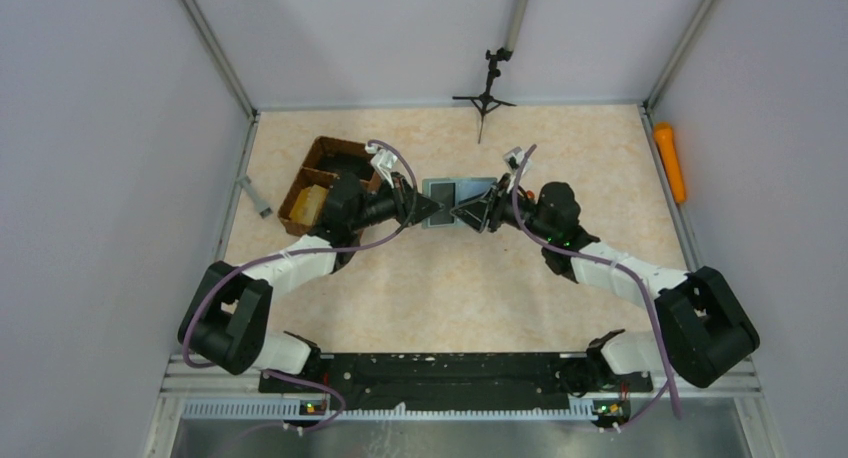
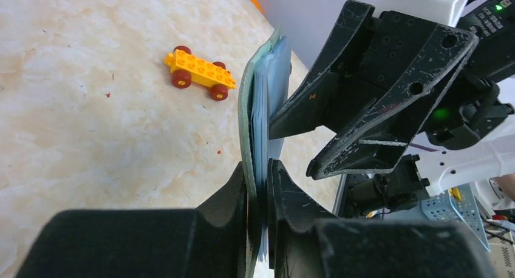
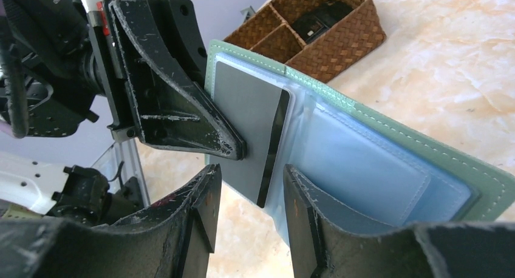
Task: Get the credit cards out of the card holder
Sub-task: Remove the credit card from the card holder.
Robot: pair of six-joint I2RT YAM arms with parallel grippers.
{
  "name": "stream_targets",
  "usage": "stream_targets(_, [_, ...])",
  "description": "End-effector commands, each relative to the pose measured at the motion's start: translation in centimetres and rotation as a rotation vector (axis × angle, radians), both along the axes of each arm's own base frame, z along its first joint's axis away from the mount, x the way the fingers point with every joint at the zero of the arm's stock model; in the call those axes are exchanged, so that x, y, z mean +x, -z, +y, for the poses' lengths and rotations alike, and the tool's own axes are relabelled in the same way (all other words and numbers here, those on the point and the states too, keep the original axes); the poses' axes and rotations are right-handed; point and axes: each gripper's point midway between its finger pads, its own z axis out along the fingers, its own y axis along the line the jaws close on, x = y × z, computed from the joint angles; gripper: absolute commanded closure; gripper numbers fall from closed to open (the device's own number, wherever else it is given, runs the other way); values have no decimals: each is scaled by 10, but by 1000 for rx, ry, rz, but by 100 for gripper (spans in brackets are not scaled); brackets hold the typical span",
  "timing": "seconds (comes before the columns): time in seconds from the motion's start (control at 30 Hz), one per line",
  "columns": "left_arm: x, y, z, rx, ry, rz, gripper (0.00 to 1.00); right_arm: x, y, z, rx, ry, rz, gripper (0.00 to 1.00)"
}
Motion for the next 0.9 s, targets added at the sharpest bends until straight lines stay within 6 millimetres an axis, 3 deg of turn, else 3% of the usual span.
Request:
stream_targets(0.0, [-15,-40,-3,-87,69,-131,100,-3,-19,-2,93,-47,-26,58])
stream_targets(0.2, [-29,-51,-8,-148,154,-144,100,-9,-24,-2,162,-114,-1,68])
stream_targets(0.53, [-44,-63,-12,-217,255,-156,93,-22,-38,-6,277,-208,18,69])
stream_targets(0.63, [-43,-61,-14,-217,270,-140,92,-28,-44,-6,325,-262,14,74])
stream_targets(0.8, [-43,-59,-17,-228,289,-122,90,-26,-42,-6,356,-281,52,75])
stream_targets(0.87, [-42,-58,-18,-230,294,-115,87,-19,-36,-5,334,-250,83,67])
